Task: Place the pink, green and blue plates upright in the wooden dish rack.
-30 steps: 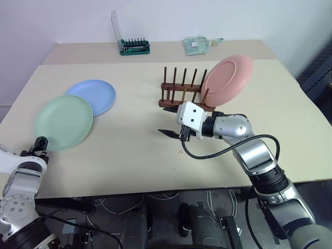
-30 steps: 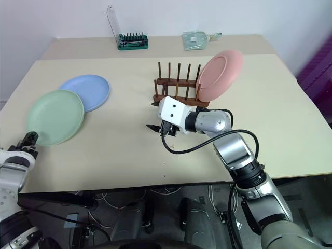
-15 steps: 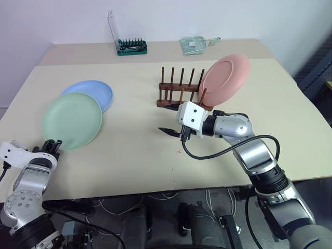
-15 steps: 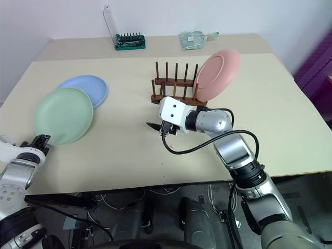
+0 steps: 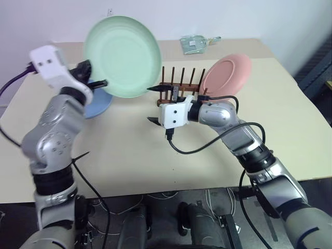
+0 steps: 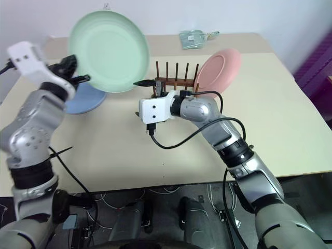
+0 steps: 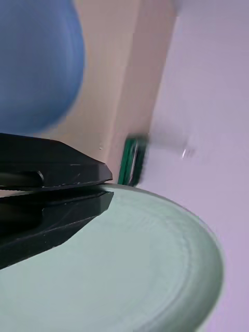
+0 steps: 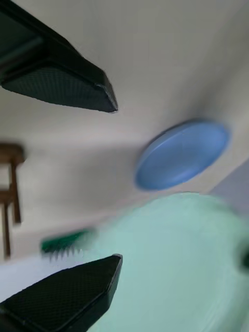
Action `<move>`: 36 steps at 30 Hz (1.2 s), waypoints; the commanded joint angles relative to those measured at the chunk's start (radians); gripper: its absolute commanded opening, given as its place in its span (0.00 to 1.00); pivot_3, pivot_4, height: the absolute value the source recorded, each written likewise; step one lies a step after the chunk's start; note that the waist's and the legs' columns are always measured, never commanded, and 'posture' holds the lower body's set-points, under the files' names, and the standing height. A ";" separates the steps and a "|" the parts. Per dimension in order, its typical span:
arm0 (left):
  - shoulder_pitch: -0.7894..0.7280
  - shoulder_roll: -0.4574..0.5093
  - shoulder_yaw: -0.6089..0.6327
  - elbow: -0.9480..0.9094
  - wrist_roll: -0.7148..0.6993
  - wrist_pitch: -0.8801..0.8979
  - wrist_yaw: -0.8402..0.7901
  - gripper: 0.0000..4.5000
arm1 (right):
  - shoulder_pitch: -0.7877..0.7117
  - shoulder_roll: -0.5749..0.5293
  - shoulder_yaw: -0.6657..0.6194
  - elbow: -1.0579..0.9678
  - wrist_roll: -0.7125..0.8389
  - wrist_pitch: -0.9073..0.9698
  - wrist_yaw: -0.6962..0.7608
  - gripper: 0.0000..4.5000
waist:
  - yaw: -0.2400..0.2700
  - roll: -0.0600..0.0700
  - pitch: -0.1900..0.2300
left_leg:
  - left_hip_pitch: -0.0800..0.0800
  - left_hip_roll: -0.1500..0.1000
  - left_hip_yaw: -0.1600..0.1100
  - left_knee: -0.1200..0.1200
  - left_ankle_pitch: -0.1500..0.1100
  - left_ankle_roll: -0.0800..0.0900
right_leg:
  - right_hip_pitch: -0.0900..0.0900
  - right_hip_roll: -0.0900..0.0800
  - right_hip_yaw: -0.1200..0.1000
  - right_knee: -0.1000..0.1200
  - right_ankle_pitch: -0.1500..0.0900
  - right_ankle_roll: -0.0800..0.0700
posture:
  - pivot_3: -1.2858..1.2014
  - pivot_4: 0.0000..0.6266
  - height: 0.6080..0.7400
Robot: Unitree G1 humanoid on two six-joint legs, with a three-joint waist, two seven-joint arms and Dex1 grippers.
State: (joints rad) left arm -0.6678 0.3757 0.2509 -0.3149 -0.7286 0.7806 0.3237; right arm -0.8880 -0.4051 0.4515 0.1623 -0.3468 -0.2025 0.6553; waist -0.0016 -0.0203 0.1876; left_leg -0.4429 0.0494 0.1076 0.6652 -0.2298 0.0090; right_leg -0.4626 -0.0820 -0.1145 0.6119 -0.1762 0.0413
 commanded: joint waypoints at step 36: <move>0.102 0.150 0.107 0.037 0.159 -0.189 -0.303 0.85 | -0.019 0.191 -0.489 -0.213 0.528 0.525 -0.177 0.00 | -0.004 0.000 0.002 | 0.001 0.002 -0.001 -0.001 0.003 -0.004 | 0.001 0.001 -0.001 0.004 0.000 -0.001 | 0.52 0.24 0.92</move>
State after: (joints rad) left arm -0.6018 0.5182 0.4389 -0.2402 -0.5794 0.5998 0.1297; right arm -0.8897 -0.2379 0.0659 0.0670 0.0036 0.1396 0.4897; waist -0.0058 -0.0207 0.1896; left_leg -0.4415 0.0518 0.1059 0.6650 -0.2270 0.0050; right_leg -0.4604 -0.0808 -0.1158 0.6158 -0.1763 0.0405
